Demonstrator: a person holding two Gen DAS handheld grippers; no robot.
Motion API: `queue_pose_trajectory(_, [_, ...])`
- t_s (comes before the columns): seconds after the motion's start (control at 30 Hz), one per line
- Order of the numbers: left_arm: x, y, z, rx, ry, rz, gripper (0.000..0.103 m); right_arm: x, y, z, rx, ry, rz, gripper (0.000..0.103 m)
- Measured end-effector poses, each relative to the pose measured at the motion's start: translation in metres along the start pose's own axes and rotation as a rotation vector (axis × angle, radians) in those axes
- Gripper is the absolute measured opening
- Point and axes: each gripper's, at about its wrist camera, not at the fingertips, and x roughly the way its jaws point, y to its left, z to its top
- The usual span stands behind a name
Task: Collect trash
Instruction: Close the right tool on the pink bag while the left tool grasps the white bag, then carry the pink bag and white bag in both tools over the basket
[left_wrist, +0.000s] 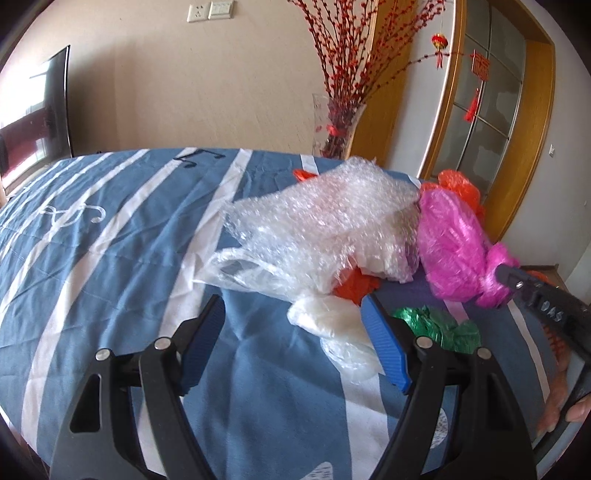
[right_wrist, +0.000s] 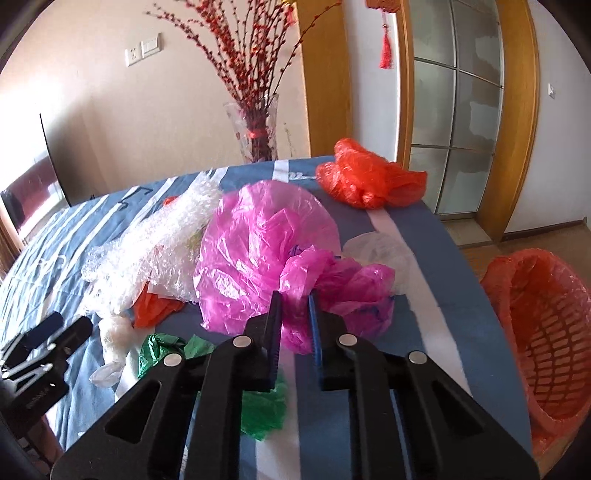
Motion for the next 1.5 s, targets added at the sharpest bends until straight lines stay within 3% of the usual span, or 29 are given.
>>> queue_pose_trajectory(0.2, [0.012, -0.004, -0.004, 0.001, 0.049, -0.010, 0.073, -0.014, -0.010, 0.002, 0.017, -0.025, -0.005, 0.014])
queue_pose_trajectory(0.4, [0.027, -0.007, -0.005, -0.023, 0.114, -0.035, 0.063, -0.018, -0.012, 0.002, 0.012, -0.040, -0.024, 0.014])
queue_pose_trajectory(0.5, [0.033, -0.008, -0.007, -0.036, 0.144, -0.063, 0.048, -0.019, -0.013, 0.002, 0.012, -0.042, -0.026, 0.014])
queue_pose_trajectory(0.57, [0.034, -0.010, -0.009, -0.033, 0.154, -0.090, 0.028, -0.020, -0.014, 0.002, 0.013, -0.043, -0.027, 0.014])
queue_pose_trajectory(0.67, [0.031, -0.014, -0.010, -0.020, 0.145, -0.114, 0.015, -0.023, -0.017, 0.001, 0.019, -0.045, -0.028, 0.014])
queue_pose_trajectory(0.77, [0.025, -0.015, -0.010, -0.010, 0.127, -0.126, 0.010, -0.026, -0.021, -0.001, 0.025, -0.050, -0.031, 0.014])
queue_pose_trajectory(1.1, [-0.015, -0.018, -0.002, 0.011, 0.021, -0.166, 0.008, -0.041, -0.033, -0.004, 0.043, -0.069, -0.037, 0.014])
queue_pose_trajectory(1.5, [-0.064, -0.056, 0.010, 0.077, -0.073, -0.271, 0.008, -0.060, -0.052, -0.007, 0.072, -0.101, -0.048, 0.014])
